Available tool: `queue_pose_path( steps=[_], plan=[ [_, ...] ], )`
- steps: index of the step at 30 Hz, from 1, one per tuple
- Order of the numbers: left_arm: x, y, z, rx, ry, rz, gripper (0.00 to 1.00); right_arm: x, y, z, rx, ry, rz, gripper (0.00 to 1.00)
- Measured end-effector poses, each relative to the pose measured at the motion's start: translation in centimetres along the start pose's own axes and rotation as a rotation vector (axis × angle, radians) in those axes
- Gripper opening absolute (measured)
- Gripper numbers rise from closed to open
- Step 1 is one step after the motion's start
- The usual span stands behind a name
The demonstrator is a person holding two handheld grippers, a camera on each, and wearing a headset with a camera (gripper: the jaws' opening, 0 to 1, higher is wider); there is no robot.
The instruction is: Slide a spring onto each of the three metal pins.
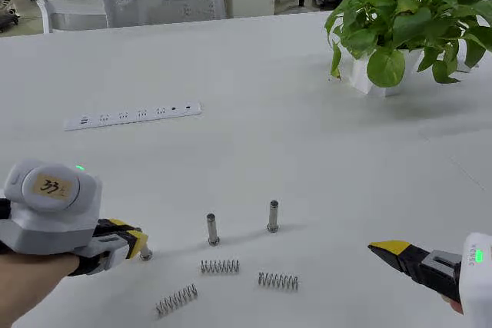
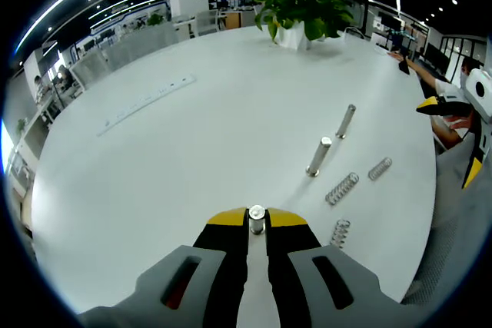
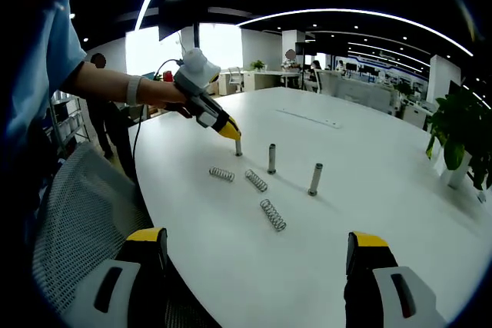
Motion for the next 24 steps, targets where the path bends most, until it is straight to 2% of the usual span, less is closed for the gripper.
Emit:
queue_pose_path(
  steps=[19,24],
  plan=[
    [-0.27,0.01,-0.14,-0.004,0.008,-0.026,0.05,0.07,0.23,0.04,0.006,-0.004,-0.003,0.96],
    [-0.42,0.18,-0.26,-0.001,0.012,-0.027,0.09,0.03,0.35,0.06,0.009,-0.002,-0.001,0.96]
  ],
)
Point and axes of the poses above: the centre of the closed fingertips' face, and the gripper's own axes: z roughly backward along the fingers, x roughly to its left, y roughly out of its underside, the point moved 2 cm from there along z, roughly backward along the fingers, and after that the axes turned 13 degrees about y, right-handed, at the moved point
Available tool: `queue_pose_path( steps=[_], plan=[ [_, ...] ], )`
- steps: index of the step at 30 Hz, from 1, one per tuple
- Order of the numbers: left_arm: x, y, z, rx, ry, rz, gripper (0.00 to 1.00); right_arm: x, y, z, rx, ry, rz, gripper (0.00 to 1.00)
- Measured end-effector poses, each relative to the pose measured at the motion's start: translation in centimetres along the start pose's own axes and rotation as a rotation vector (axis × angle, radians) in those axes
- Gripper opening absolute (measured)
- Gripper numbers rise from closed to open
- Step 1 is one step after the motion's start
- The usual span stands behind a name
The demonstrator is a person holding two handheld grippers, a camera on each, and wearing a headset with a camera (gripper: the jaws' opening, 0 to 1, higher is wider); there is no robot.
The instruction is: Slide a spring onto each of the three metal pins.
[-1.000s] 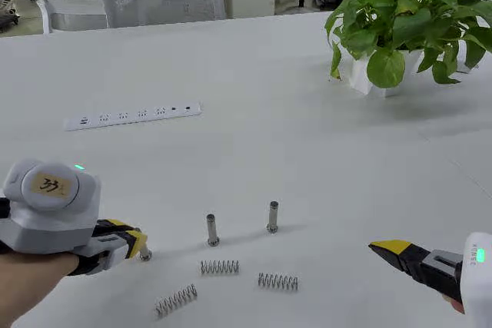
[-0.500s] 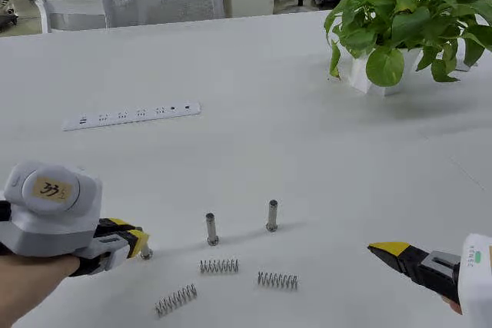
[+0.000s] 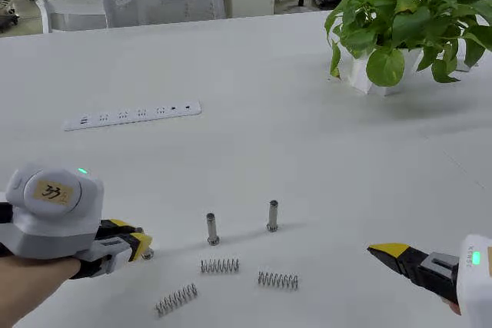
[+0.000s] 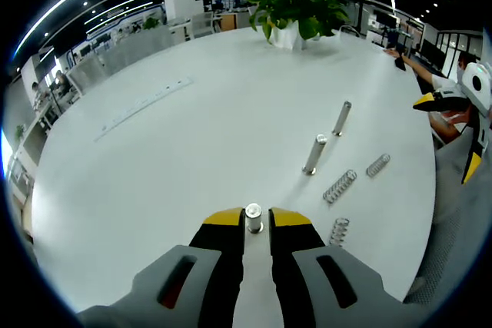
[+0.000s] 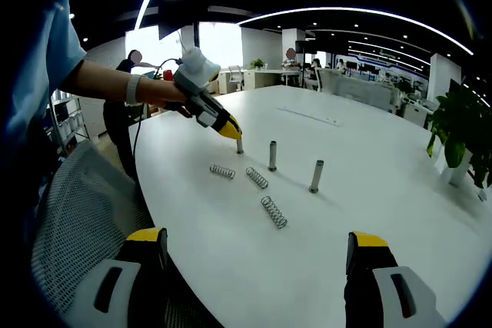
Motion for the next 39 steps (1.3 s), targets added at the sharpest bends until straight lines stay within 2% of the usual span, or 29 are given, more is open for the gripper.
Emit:
queue_pose_path(
  steps=[4,10,17,22,25,29,33,35,39],
  plan=[
    [-0.1,0.1,-0.2,-0.001,0.001,-0.001,0.19,-0.1,0.1,0.0,0.004,0.002,0.001,0.97],
    [-0.2,0.1,-0.3,-0.013,0.004,0.003,0.38,-0.2,0.1,0.0,0.005,0.004,0.002,0.97],
    [-0.5,0.5,-0.4,-0.019,0.019,0.007,0.67,-0.4,0.2,-0.3,0.01,0.003,0.013,0.98],
    [-1.0,1.0,-0.4,-0.035,0.036,0.014,0.83,-1.1,0.1,-0.6,0.015,0.011,0.029,0.99],
    [-1.0,1.2,-0.3,-0.054,0.039,0.027,0.99,-1.5,0.1,-0.6,0.017,0.017,0.037,0.99],
    [-1.2,1.3,0.1,-0.072,0.051,0.04,0.99,-1.7,0.1,-0.7,0.022,0.017,0.047,0.99],
    [-1.3,1.4,0.4,-0.08,0.055,0.029,0.99,-1.9,0.1,-0.9,0.024,0.016,0.051,0.99],
    [-1.6,1.3,0.5,-0.091,0.072,0.037,0.99,-1.9,0.1,-1.0,0.026,0.015,0.054,0.99],
    [-1.9,2.0,0.8,-0.089,0.085,0.041,0.99,-2.0,0.3,-1.3,0.036,0.011,0.056,0.99]
  ],
)
Point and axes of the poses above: the centre of the closed fingertips' face, and the gripper's own axes: z roughly backward along the fingers, x roughly to its left, y roughly out of its underside, the point moved 2 cm from there along z, roughly backward along the fingers, and after that the axes turned 13 degrees about y, right-handed, at the moved point
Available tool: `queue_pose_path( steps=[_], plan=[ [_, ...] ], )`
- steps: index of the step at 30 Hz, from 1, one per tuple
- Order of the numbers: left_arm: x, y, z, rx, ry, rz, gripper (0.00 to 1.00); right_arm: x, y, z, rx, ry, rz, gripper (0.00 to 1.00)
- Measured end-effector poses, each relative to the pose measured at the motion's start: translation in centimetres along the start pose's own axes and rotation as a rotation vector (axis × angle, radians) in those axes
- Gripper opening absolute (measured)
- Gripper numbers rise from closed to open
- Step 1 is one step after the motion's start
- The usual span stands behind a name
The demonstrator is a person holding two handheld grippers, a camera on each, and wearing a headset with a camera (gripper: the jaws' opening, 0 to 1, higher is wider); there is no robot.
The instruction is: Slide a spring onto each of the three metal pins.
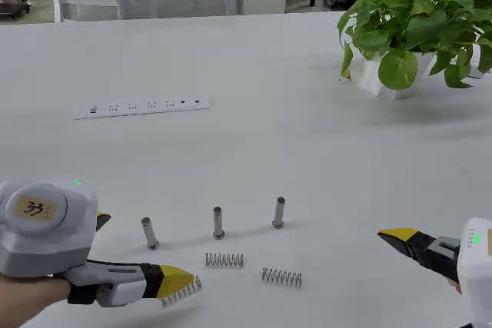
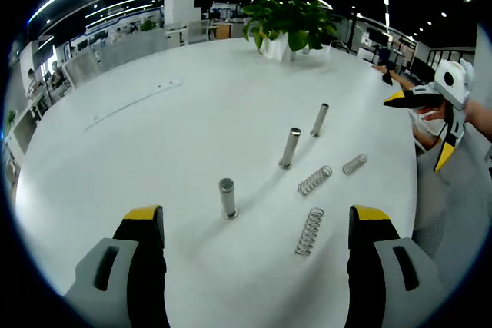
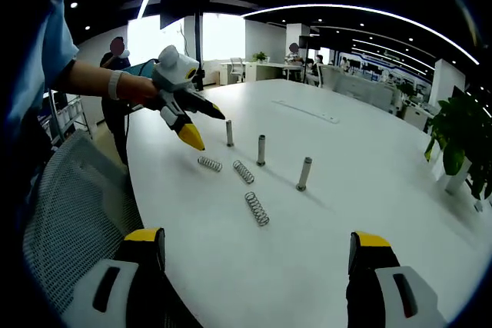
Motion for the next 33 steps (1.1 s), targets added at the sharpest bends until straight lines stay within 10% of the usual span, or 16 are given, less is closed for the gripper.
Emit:
queue_pose_path(
  steps=[18,33],
  plan=[
    [-2.0,3.3,2.1,-0.021,0.024,0.027,0.97,0.5,0.3,-0.6,0.028,-0.038,0.034,0.99],
    [-5.1,3.6,1.2,-0.083,0.117,-0.109,0.85,0.8,0.5,-0.5,0.038,-0.049,0.06,0.99]
  ],
)
Point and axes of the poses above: the centre of the closed fingertips' face, and the gripper's own axes: z roughly backward along the fingers, x roughly to its left, y roughly out of its underside, the point moved 2 cm from there along z, roughly backward along the fingers, and after that the axes turned 13 degrees about y, right-handed, at the moved point
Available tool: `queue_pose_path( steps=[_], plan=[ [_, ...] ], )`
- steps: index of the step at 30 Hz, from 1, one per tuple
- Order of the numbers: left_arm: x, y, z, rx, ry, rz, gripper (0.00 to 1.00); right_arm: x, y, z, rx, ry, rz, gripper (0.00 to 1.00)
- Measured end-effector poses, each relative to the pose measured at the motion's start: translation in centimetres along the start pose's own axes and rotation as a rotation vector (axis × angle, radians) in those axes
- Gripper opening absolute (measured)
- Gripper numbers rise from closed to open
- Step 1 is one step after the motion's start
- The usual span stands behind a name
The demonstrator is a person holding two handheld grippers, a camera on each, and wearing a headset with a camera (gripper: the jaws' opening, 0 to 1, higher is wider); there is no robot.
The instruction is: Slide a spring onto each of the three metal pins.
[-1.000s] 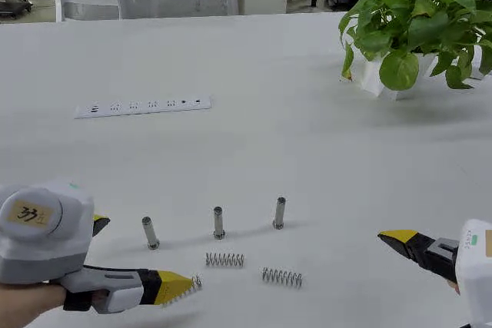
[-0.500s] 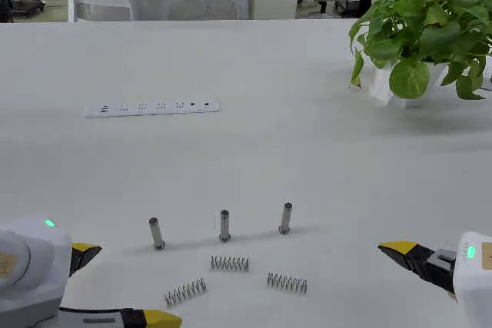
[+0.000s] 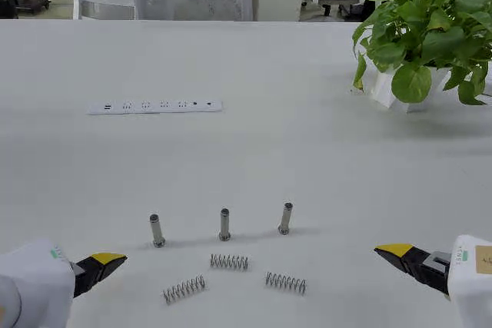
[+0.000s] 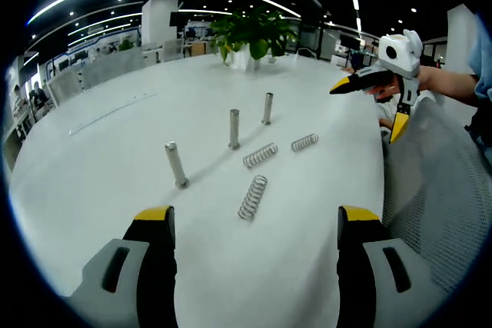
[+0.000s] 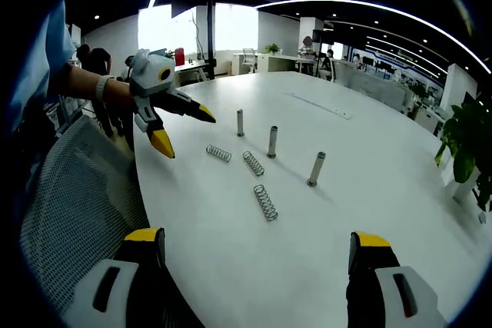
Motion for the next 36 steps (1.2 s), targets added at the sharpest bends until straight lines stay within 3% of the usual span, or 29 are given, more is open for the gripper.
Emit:
queue_pose_path(
  steps=[6,17,26,36],
  plan=[
    [0.3,0.3,-0.3,-0.004,0.002,-0.007,0.72,0.0,0.2,0.1,0.005,0.002,0.001,0.99],
    [1.1,0.6,-1.0,-0.001,-0.008,-0.033,0.37,0.3,0.2,0.1,0.009,0.001,0.007,0.99],
    [1.4,0.8,-1.7,0.021,0.0,-0.046,0.23,0.2,0.5,0.3,0.016,0.006,0.005,0.99],
    [1.6,1.0,-2.3,0.045,0.008,-0.05,0.16,0.2,0.8,0.3,0.021,0.01,0.0,0.99]
  ],
)
Point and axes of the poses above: the centre of the closed fingertips' face, and the gripper's own axes: z roughly backward along the fingers, x roughly to its left, y roughly out of its underside, the point moved 2 cm from there along z, roughly backward along the fingers, and after that the axes turned 13 degrees about y, right-handed, at the moved point
